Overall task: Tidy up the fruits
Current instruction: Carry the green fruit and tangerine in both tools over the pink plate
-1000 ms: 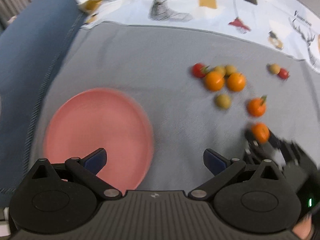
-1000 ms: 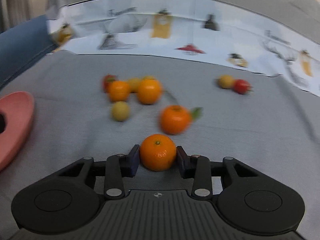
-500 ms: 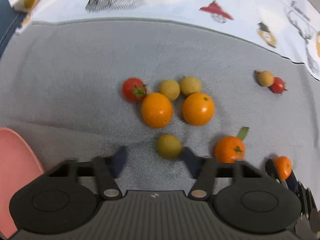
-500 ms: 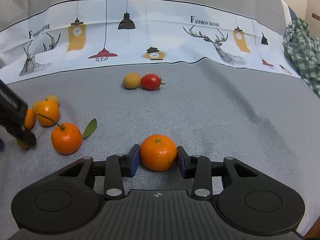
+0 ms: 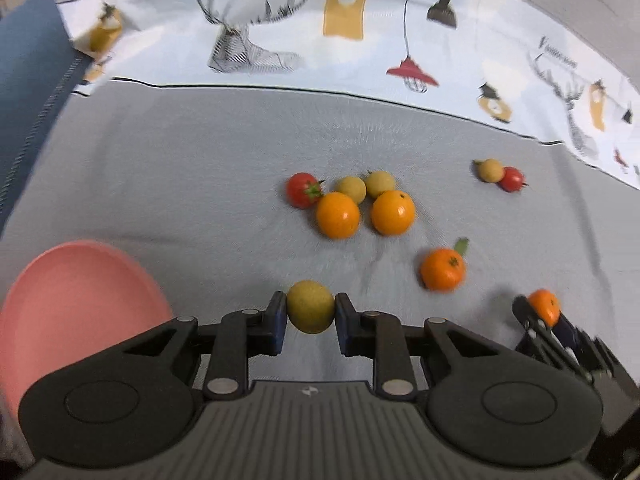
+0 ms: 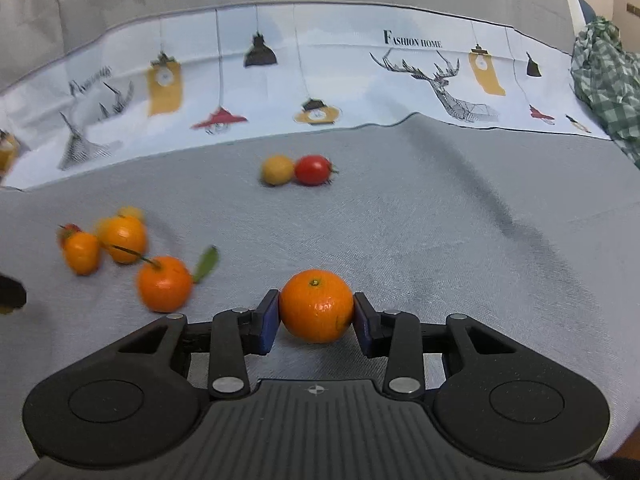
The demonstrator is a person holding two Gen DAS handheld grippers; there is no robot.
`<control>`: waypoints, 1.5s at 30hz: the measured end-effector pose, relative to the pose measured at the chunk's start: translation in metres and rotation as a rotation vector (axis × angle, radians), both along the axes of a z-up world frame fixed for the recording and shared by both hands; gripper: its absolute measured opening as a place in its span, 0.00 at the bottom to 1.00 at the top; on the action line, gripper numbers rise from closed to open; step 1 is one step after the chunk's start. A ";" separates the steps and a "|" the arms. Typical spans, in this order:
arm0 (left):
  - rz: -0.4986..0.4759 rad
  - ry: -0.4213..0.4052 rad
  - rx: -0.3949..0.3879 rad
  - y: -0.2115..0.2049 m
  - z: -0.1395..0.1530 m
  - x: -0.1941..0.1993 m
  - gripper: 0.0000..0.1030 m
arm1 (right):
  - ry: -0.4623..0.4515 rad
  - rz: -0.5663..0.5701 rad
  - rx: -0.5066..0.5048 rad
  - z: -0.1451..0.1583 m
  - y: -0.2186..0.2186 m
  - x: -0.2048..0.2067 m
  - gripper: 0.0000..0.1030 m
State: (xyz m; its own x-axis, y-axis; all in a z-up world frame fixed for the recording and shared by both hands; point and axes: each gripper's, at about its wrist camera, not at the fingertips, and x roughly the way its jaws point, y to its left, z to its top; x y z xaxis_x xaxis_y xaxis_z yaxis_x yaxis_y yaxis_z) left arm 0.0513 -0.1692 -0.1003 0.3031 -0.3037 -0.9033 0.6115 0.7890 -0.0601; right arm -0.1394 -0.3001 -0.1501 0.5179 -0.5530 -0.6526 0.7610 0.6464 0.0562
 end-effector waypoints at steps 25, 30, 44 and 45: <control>0.225 -0.133 -0.052 0.253 0.096 -0.125 0.27 | -0.036 0.507 -0.136 0.126 0.220 -0.089 0.39; 0.211 -0.147 -0.086 0.255 0.101 -0.131 0.27 | -0.033 0.492 -0.164 0.131 0.227 -0.096 0.39; 0.221 -0.139 -0.103 0.263 0.098 -0.129 0.27 | 0.007 0.509 -0.180 0.130 0.235 -0.093 0.39; 0.221 -0.139 -0.102 0.262 0.098 -0.128 0.27 | 0.008 0.509 -0.179 0.129 0.235 -0.093 0.39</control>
